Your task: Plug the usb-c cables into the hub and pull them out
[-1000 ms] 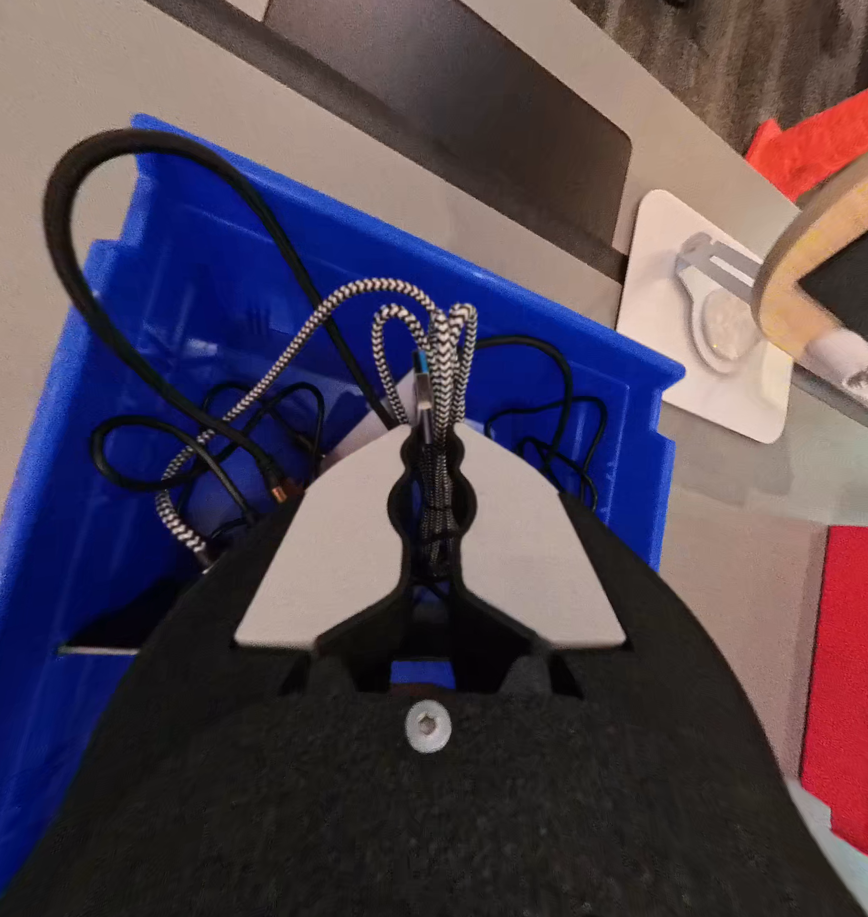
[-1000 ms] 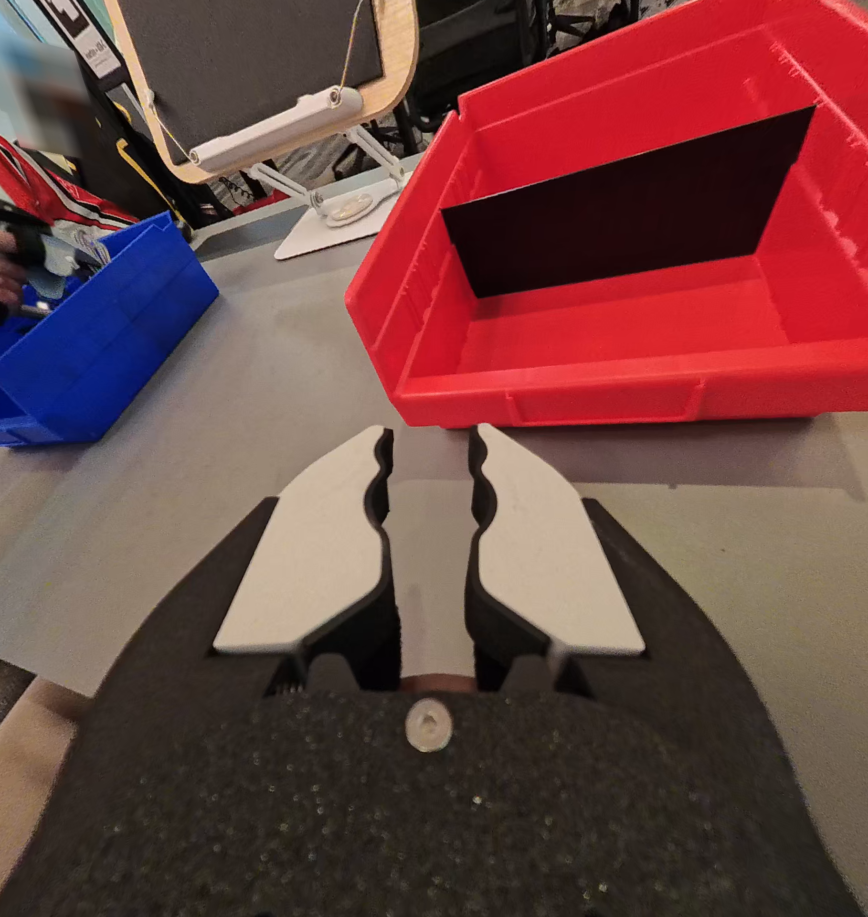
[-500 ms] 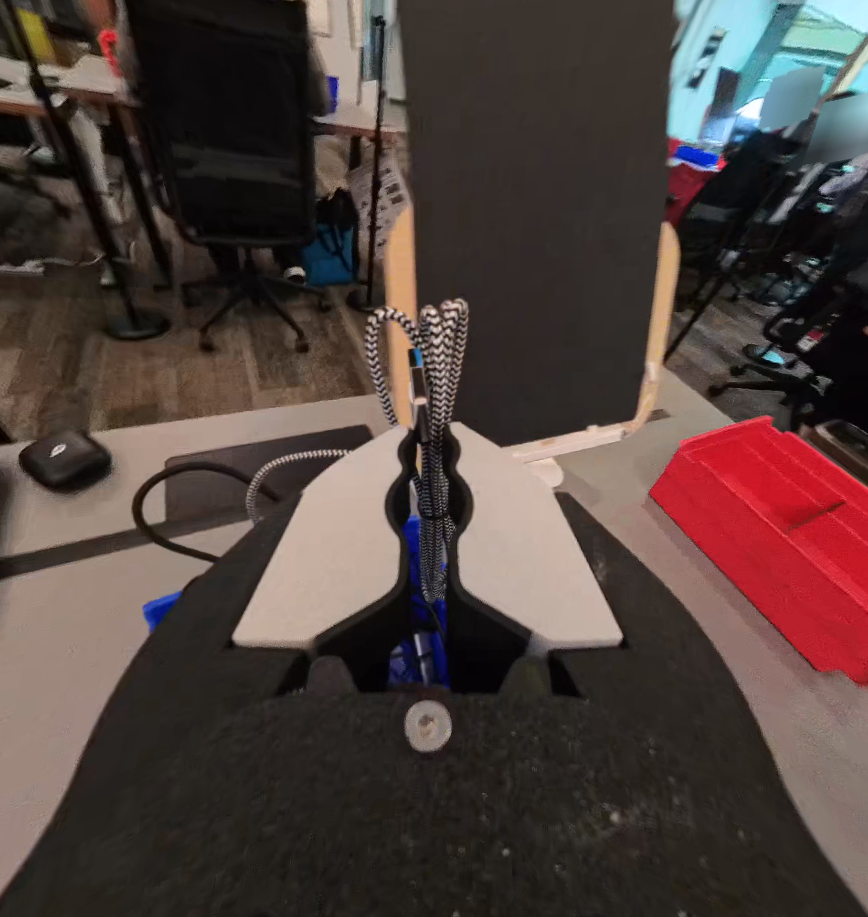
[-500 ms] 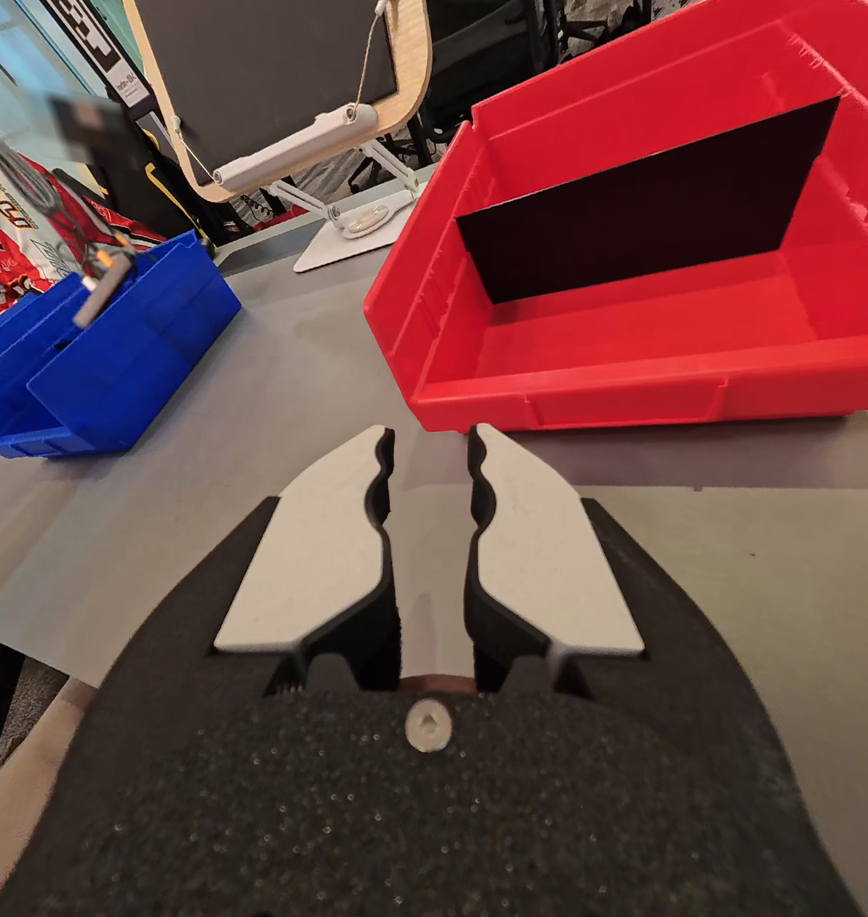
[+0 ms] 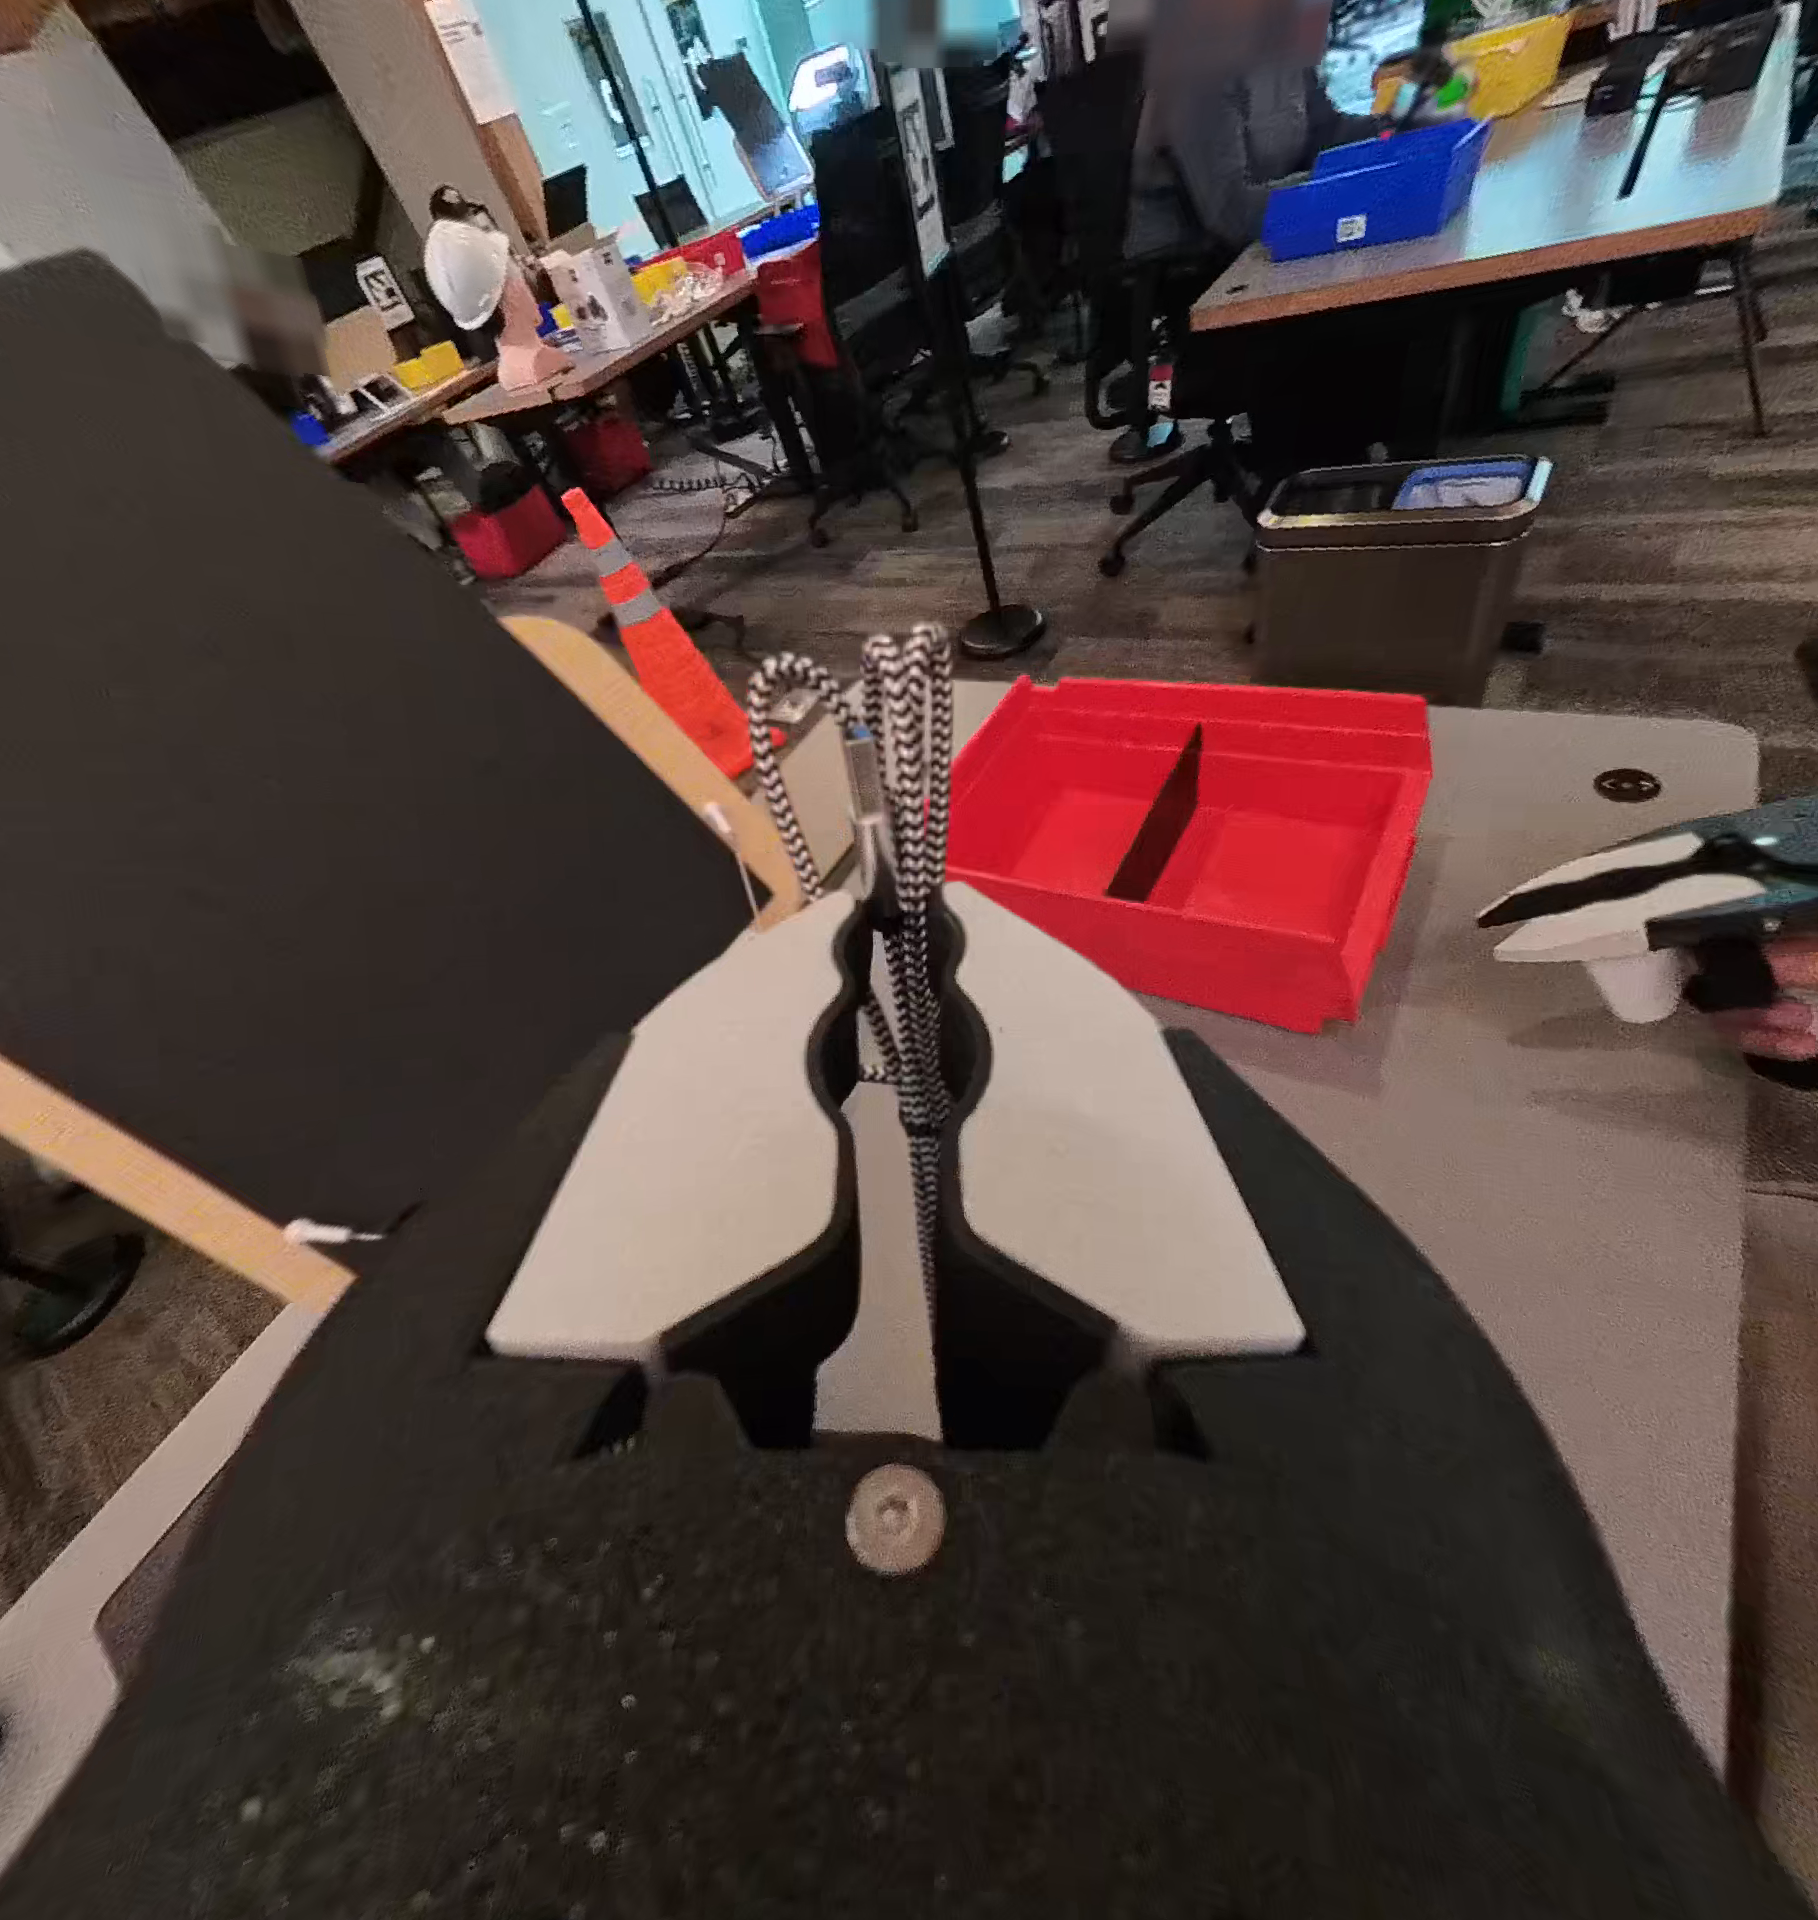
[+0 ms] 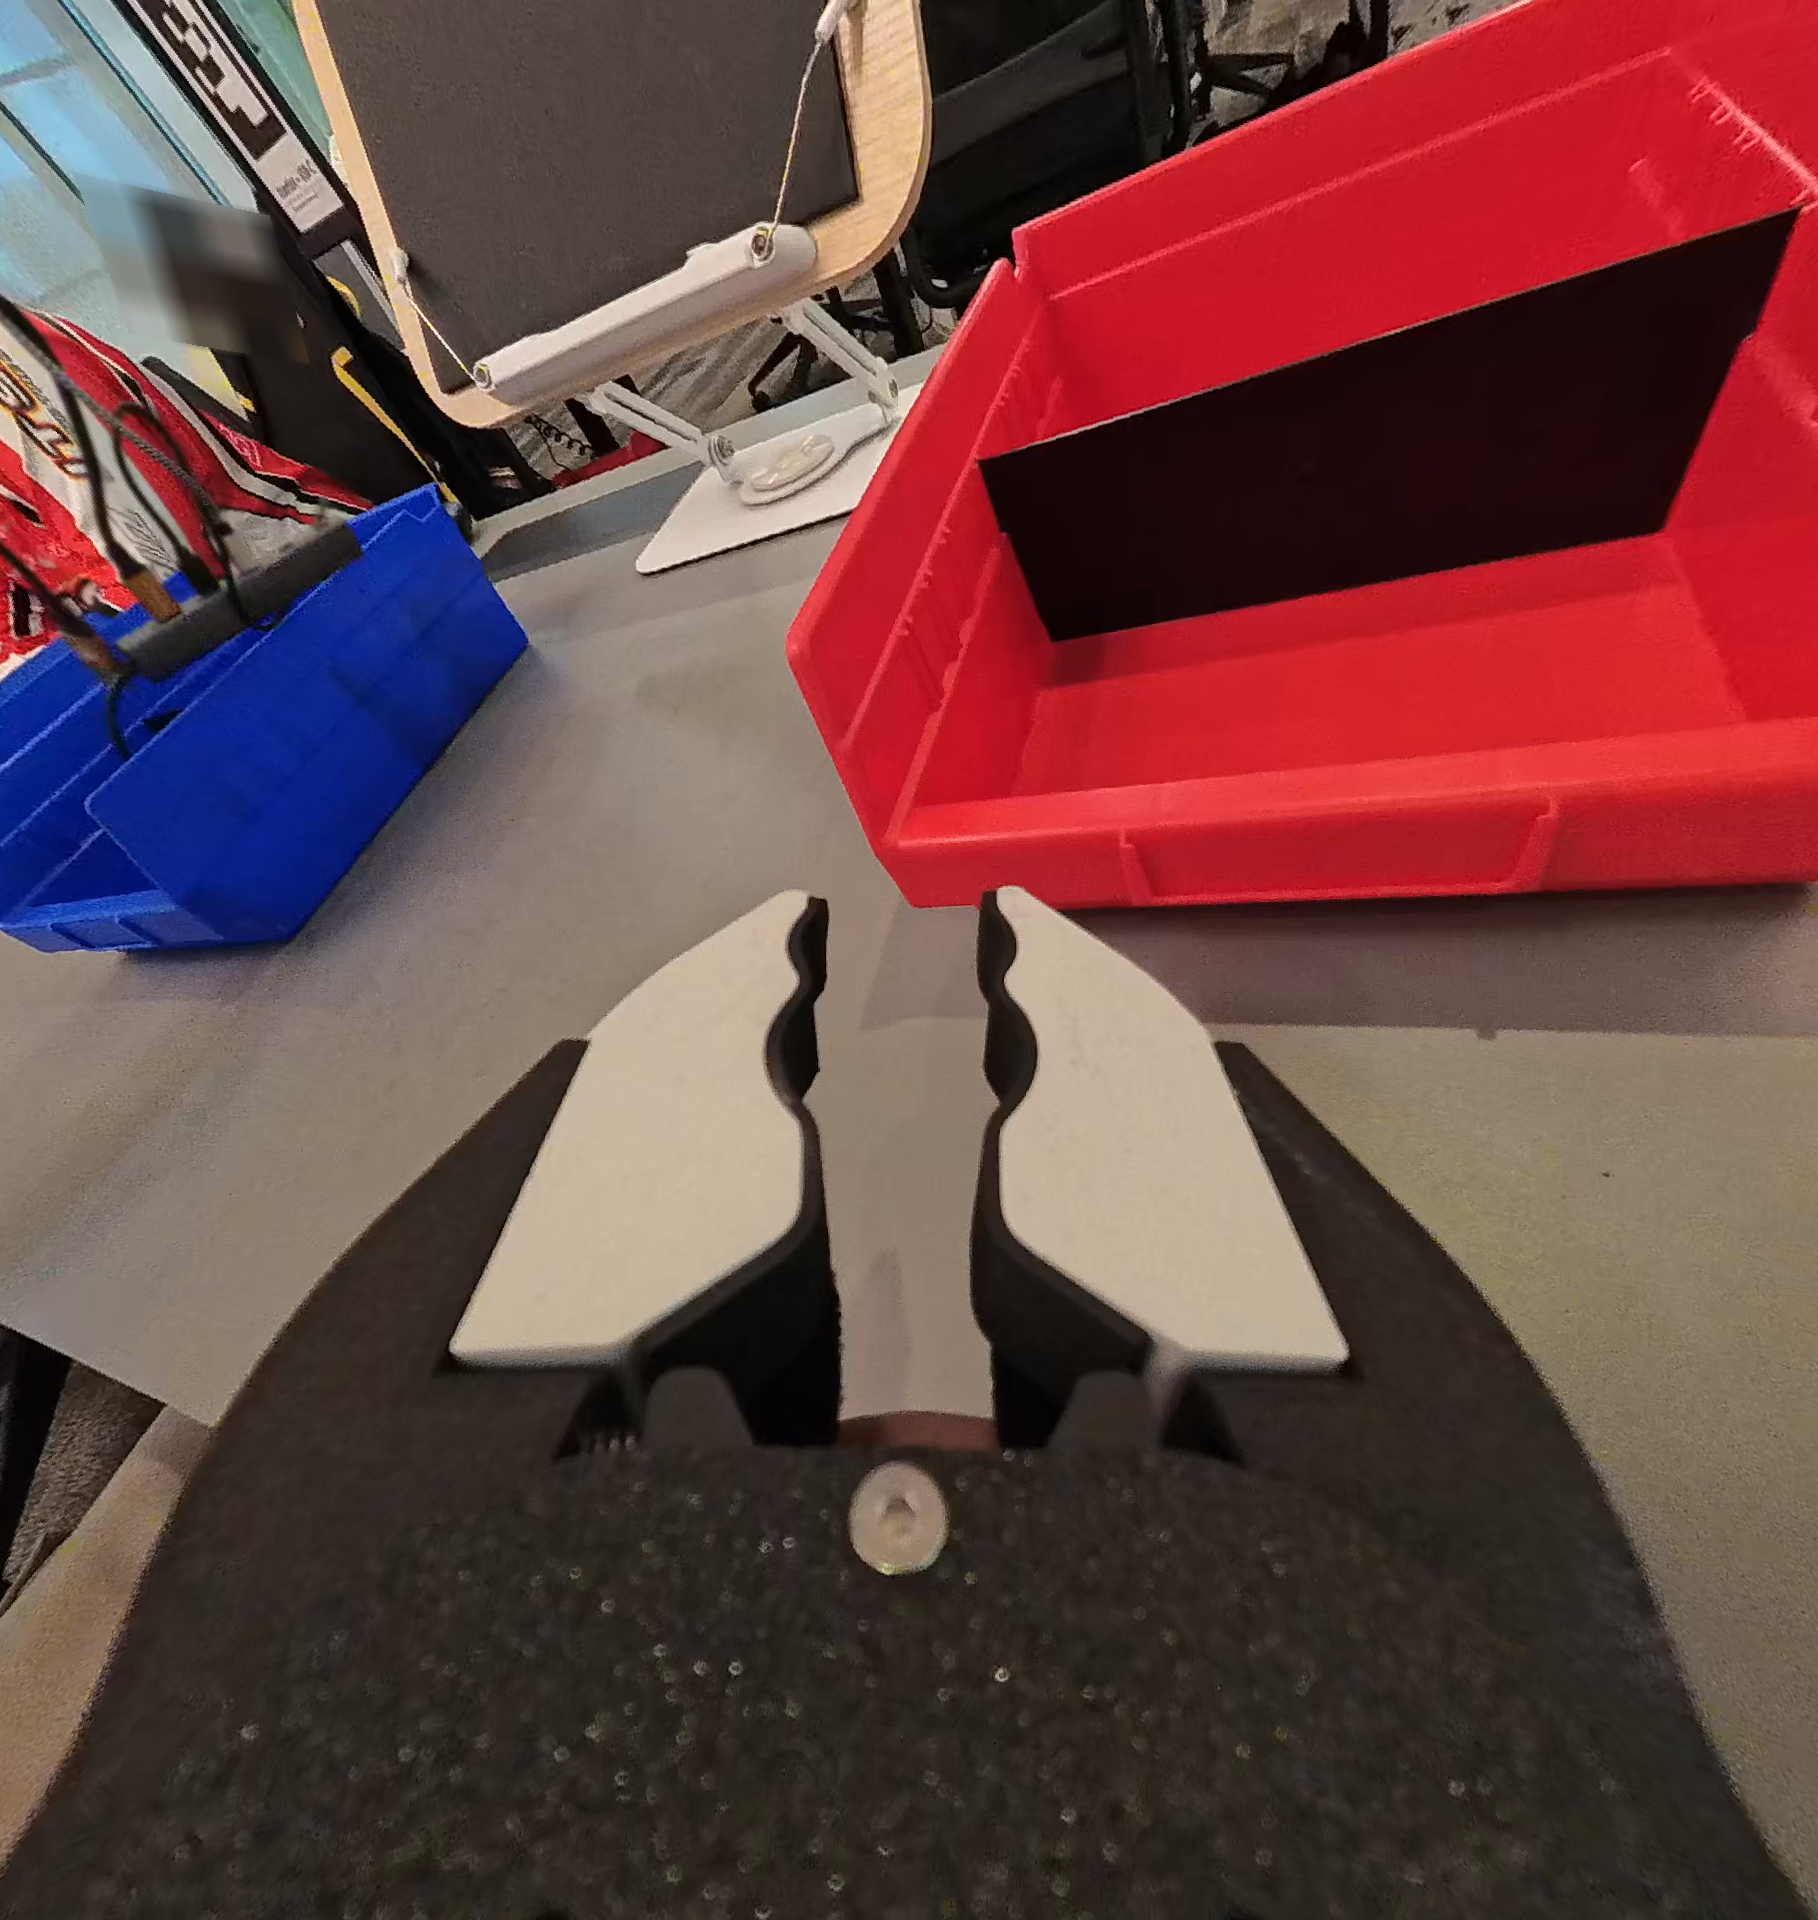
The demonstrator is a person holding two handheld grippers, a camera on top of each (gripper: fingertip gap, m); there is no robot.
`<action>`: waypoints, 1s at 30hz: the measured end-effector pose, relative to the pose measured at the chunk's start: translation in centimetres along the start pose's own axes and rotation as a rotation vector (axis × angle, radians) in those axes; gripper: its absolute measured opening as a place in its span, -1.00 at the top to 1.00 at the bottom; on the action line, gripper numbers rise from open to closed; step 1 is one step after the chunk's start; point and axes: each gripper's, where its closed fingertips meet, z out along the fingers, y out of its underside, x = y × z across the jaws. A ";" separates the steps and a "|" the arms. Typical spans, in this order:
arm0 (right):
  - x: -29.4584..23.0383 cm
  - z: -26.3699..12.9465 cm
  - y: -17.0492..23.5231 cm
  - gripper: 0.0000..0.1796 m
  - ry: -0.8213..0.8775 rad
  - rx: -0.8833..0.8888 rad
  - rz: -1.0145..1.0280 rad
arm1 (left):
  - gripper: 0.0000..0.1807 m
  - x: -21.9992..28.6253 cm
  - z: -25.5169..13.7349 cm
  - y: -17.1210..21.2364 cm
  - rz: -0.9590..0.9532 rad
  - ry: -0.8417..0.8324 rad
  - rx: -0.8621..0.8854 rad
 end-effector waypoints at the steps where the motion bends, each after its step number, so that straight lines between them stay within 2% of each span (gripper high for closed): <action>1: 0.0 0.0 0.0 0.70 -0.003 0.001 0.005 | 0.90 0.9 0.3 -0.3 0.009 0.028 -0.011; 6: 0.0 -0.1 -0.1 0.70 -0.009 0.006 0.011 | 0.90 6.9 2.5 0.6 0.045 0.230 -0.099; 10: -0.2 0.0 -0.1 0.70 -0.016 0.003 0.011 | 0.90 12.7 4.8 5.6 0.106 0.338 -0.240; 15: -0.3 -0.1 -0.1 0.71 -0.014 0.006 0.007 | 0.90 20.0 6.2 12.3 0.043 0.458 -0.322; 19: 0.0 -0.2 -0.2 0.71 -0.014 0.009 0.017 | 0.90 24.2 6.6 16.9 -0.026 0.452 -0.375; 23: -0.1 -0.1 -0.1 0.70 -0.018 0.005 0.018 | 0.87 26.0 6.8 20.9 -0.116 0.409 -0.446; 26: -0.3 0.0 0.0 0.71 -0.023 -0.003 0.011 | 0.60 26.1 5.5 21.4 -0.185 0.401 -0.409; 30: -0.2 0.1 0.1 0.71 -0.021 -0.006 0.009 | 0.47 22.1 2.3 21.1 -0.186 0.283 -0.363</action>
